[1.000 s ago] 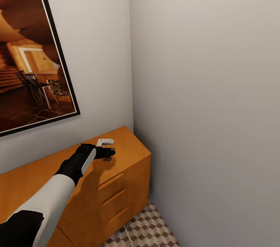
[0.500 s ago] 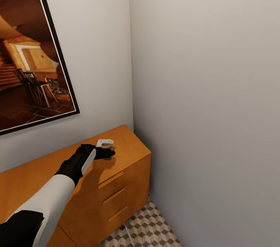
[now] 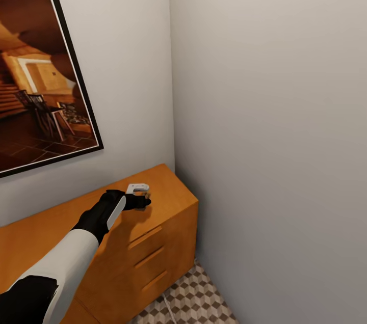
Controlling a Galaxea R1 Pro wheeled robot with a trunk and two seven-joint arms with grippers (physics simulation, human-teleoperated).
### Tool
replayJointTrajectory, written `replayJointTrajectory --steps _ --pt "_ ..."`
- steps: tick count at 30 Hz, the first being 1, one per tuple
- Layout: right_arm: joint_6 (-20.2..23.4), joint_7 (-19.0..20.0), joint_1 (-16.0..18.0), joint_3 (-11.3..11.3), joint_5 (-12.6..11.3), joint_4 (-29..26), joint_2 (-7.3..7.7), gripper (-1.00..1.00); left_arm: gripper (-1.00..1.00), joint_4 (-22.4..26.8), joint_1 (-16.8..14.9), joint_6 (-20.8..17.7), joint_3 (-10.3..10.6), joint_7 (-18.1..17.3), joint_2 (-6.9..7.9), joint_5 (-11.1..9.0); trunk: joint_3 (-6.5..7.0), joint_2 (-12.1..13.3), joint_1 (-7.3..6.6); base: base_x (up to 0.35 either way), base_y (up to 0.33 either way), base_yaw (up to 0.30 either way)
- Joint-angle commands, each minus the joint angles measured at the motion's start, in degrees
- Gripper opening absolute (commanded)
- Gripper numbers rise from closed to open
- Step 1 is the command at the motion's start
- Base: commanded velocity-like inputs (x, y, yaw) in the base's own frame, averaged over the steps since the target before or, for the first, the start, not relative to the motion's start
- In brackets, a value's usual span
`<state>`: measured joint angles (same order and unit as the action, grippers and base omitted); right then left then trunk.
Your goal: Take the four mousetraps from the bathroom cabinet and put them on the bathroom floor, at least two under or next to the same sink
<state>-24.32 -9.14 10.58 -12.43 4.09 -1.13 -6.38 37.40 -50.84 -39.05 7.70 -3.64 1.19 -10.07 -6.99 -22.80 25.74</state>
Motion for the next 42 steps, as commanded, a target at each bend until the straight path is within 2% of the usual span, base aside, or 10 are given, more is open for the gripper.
replayJointTrajectory --steps 1,42 --pt "-0.1 -0.4 0.1 -0.3 0.2 0.1 -0.02 -1.0 1.0 0.1 -0.1 -0.3 0.3 0.2 0.1 -0.6 -0.12 -0.1 0.04 0.095 0.0 0.0" --pt "-0.1 -0.3 0.1 -0.3 0.2 0.1 -0.04 -1.0 1.0 0.0 -0.1 -0.2 0.3 0.2 0.13 -0.6 -0.13 -0.1 0.04 0.007 0.0 0.0"
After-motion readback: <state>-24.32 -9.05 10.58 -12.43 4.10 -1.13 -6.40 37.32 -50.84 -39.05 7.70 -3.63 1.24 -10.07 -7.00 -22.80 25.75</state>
